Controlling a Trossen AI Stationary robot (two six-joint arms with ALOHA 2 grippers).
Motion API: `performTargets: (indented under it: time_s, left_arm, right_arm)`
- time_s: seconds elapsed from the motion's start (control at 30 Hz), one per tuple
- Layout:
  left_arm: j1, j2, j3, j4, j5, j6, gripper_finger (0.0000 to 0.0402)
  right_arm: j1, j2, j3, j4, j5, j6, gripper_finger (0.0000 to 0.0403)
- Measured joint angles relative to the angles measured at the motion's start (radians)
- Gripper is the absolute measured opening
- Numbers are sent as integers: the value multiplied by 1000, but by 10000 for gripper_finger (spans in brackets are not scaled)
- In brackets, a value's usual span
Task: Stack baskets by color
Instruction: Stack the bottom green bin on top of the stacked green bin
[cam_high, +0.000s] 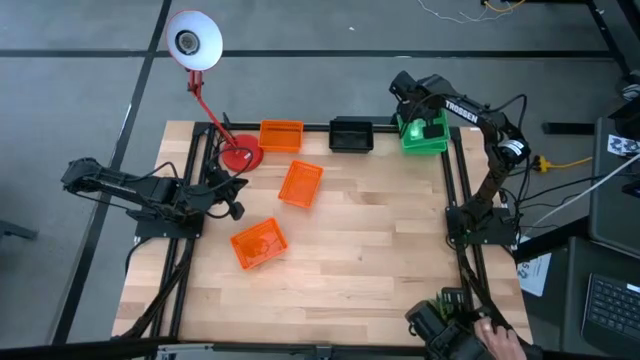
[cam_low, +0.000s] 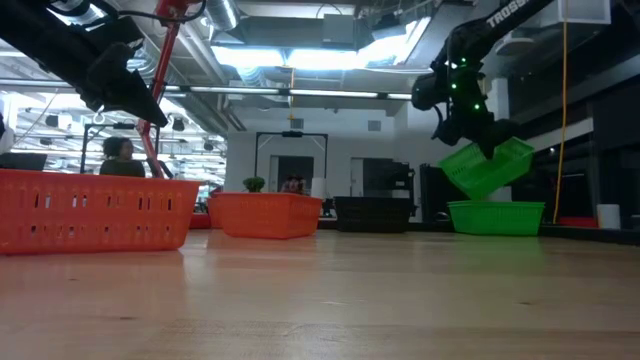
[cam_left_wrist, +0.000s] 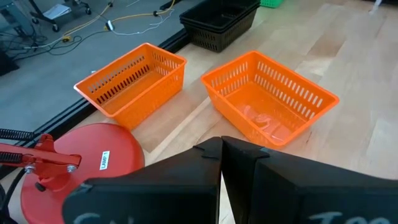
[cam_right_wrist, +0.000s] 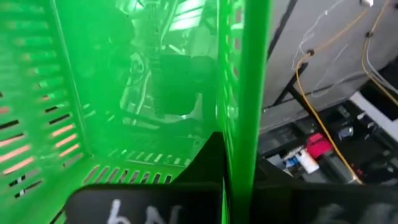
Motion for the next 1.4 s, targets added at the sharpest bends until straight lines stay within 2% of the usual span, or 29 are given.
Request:
performTargets:
  time_s: [0.23,0.57,0.7,0.83,0.93,1.13,1.3,1.4]
  left_arm:
    - [0,0,0,0,0,0,0]
    - [0,0,0,0,0,0,0]
    - [0,0,0,0,0,0,0]
    - [0,0,0,0,0,0,0]
    - [0,0,0,0,0,0,0]
    - [0,0,0,0,0,0,0]
    - [0,0,0,0,0,1,0]
    - [0,0,0,0,0,1,0]
  right_arm:
    - [0,1,0,1,-11,-2,28]
    - [0,1,0,33,-45,0,145]
    - [6,1,0,77,-16,0,171]
    - [30,1,0,101,67,9,172]
    - [46,1,0,143,54,68,167]
    - [44,4,-2,232,-64,250,151]
    - [45,5,-85,275,-59,288,143]
    - [45,5,-161,349,11,286,143]
